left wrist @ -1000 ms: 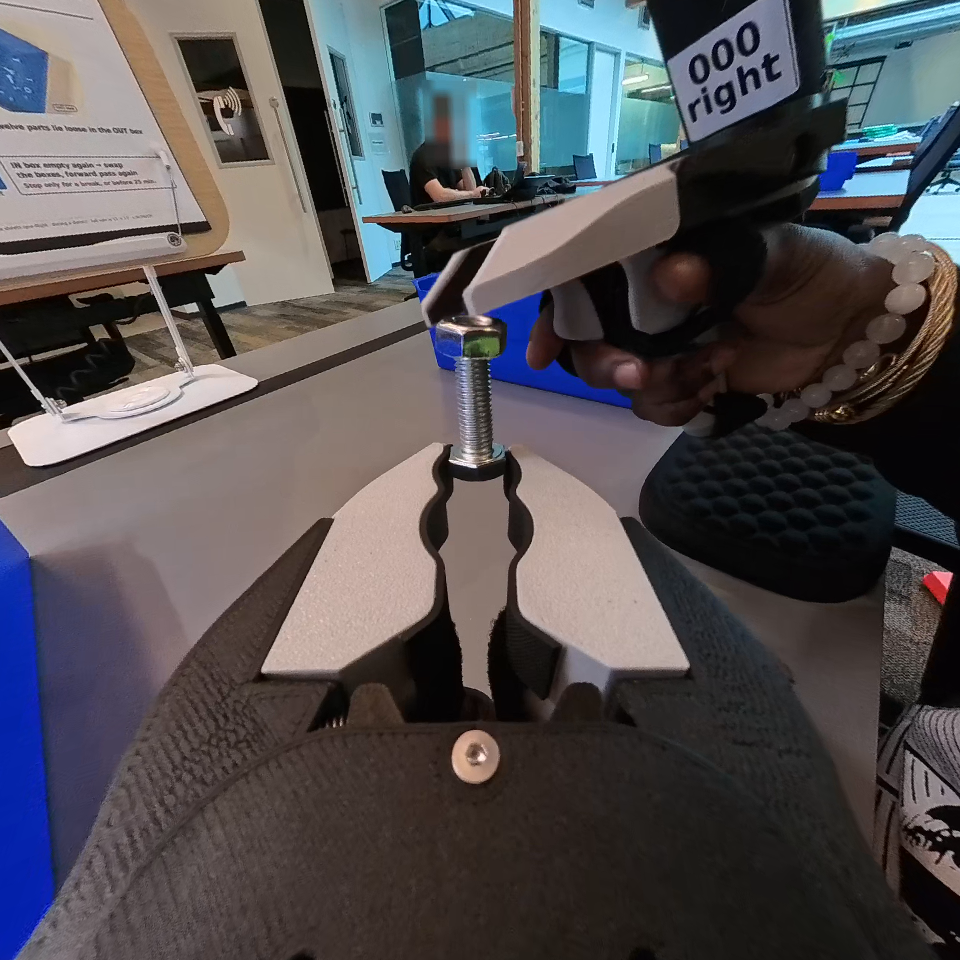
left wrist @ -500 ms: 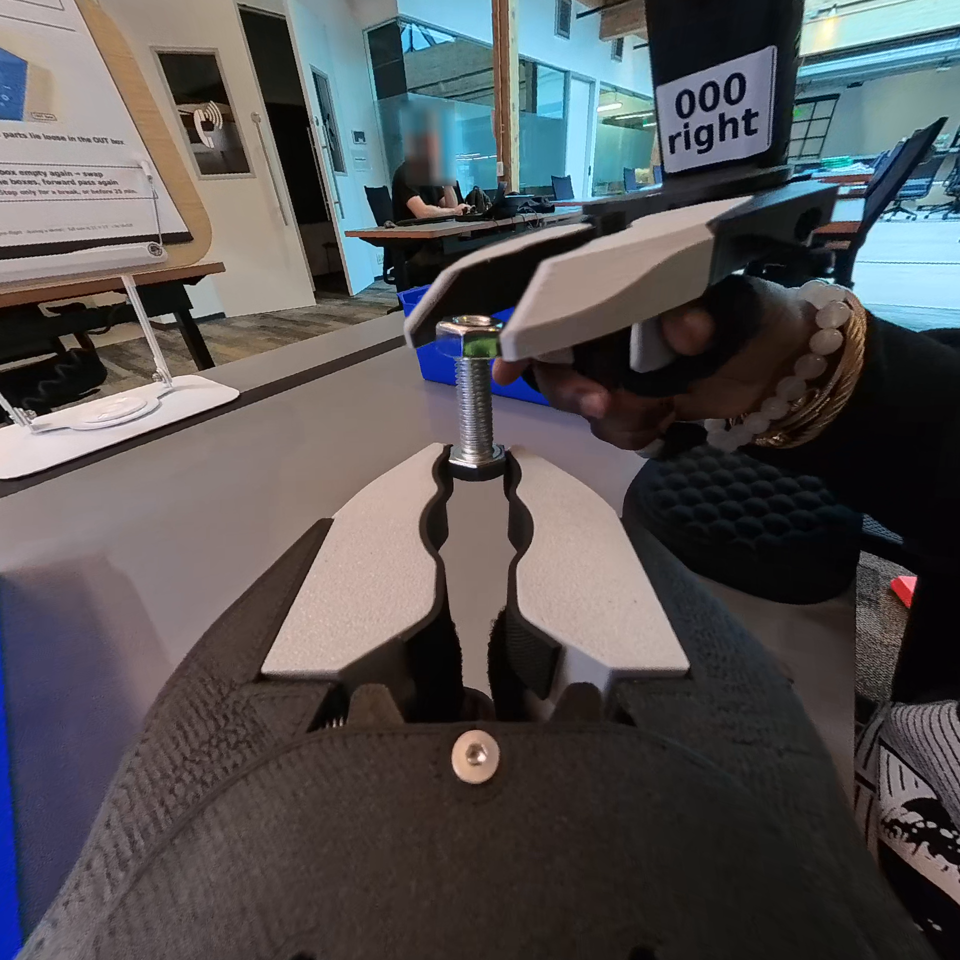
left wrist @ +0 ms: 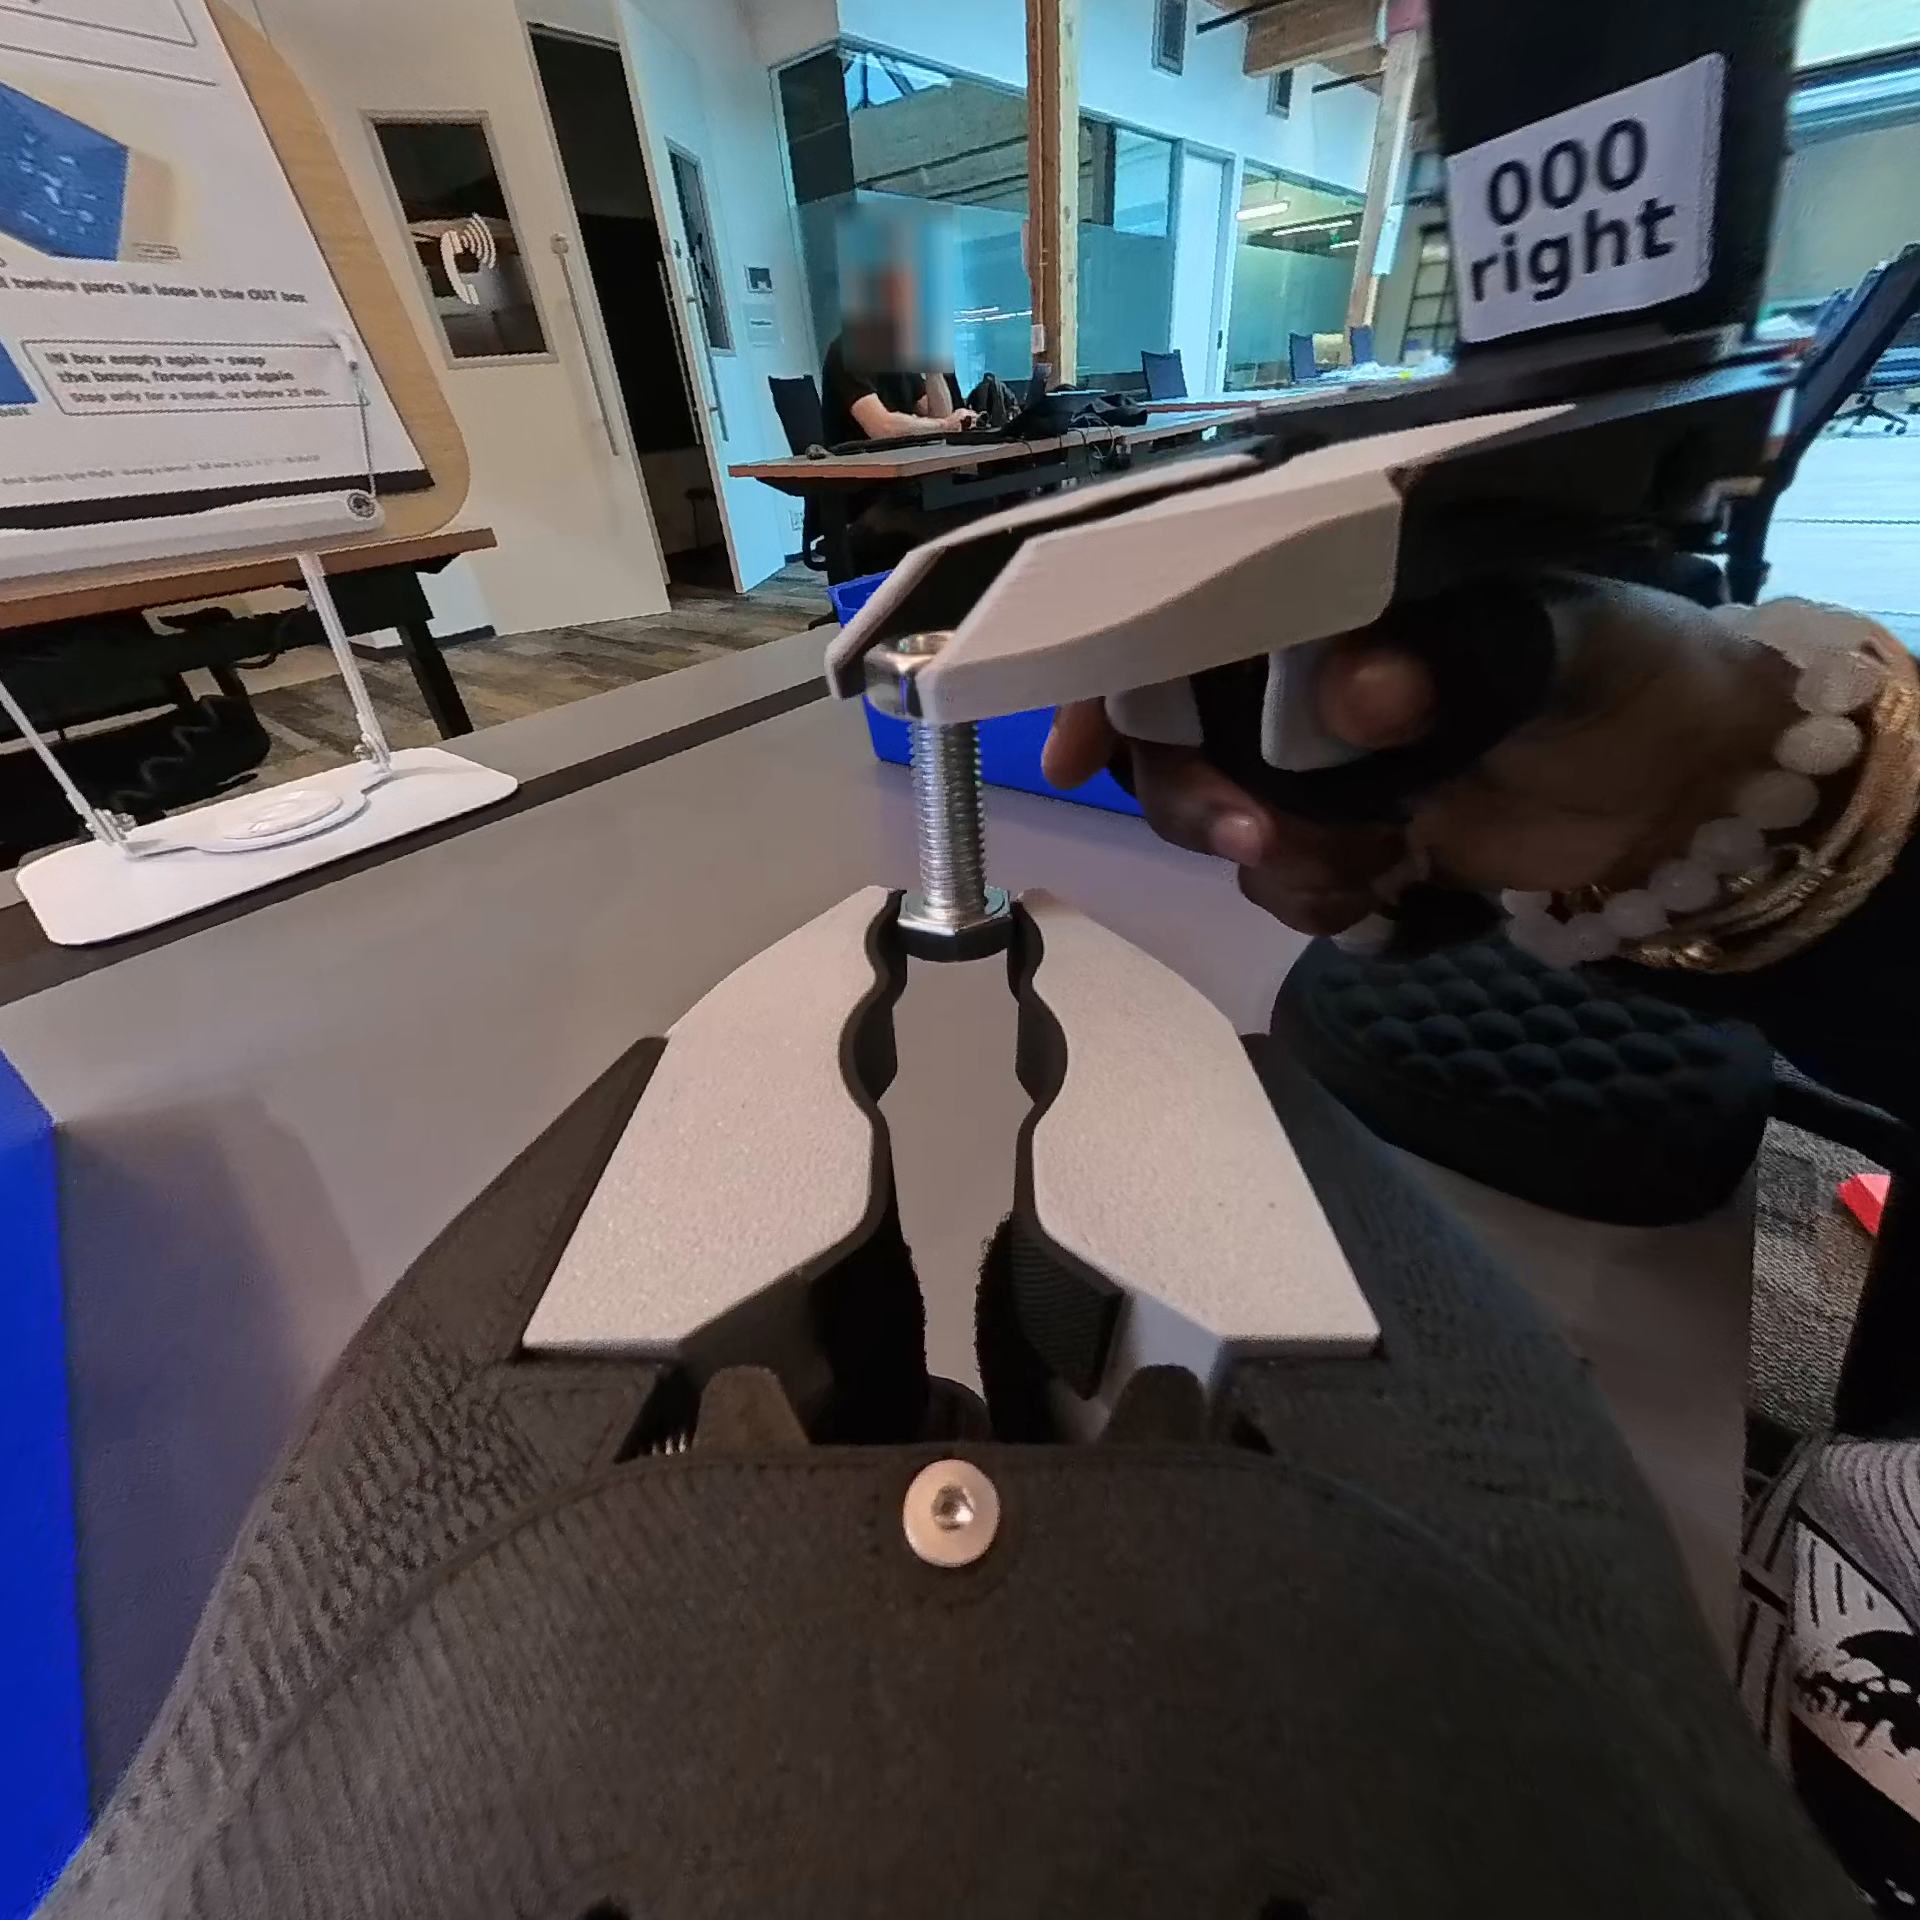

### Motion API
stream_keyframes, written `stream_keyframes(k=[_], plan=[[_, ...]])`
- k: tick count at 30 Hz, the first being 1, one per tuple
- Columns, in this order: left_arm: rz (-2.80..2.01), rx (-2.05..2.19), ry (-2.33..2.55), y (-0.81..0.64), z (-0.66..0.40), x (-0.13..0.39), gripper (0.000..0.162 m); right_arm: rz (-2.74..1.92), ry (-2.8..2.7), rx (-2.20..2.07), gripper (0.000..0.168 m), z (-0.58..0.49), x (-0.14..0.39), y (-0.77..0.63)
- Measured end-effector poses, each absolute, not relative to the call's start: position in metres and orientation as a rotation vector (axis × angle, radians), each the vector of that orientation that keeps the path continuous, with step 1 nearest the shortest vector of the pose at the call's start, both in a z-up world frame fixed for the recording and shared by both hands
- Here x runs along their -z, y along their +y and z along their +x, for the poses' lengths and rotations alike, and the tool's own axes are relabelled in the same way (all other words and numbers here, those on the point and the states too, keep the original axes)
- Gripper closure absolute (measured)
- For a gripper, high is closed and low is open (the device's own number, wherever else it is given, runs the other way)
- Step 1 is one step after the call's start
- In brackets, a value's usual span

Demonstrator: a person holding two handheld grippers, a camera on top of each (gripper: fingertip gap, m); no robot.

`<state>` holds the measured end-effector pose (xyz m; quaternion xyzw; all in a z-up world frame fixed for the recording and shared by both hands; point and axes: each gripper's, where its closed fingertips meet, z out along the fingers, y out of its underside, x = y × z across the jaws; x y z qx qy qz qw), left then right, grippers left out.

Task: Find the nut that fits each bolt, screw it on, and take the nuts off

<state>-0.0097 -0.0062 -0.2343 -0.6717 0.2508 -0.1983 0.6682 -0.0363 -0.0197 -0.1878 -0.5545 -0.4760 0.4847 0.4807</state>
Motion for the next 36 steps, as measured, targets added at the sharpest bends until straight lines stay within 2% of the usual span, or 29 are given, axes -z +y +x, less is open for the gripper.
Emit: stream_keyframes(k=[12,14,16,22,27,30,36], plan=[[-1.530,0.437,0.539,-0.004,-0.013,0.235,0.143,-1.447,-0.941,-1.003,0.147,-0.039,0.188,-0.015],[-1.528,0.440,0.539,-0.004,-0.013,0.235,0.143,-1.446,-0.966,-1.038,0.131,-0.039,0.187,-0.017],[-1.528,0.443,0.541,-0.004,-0.013,0.235,0.143,-1.433,-1.012,-1.082,0.125,-0.039,0.186,-0.019],[-1.522,0.450,0.555,-0.005,-0.011,0.235,0.143,-1.292,-1.217,-1.224,0.132,-0.035,0.176,-0.026],[-1.519,0.454,0.560,-0.006,-0.010,0.234,0.143,-1.332,-1.344,-1.270,0.133,-0.039,0.189,-0.026],[-1.518,0.455,0.556,-0.006,-0.011,0.234,0.143,-1.338,-1.324,-1.256,0.150,-0.040,0.192,-0.023],[-1.531,0.438,0.541,-0.004,-0.013,0.235,0.143,-1.397,-1.167,-1.154,0.150,-0.041,0.193,-0.017]])
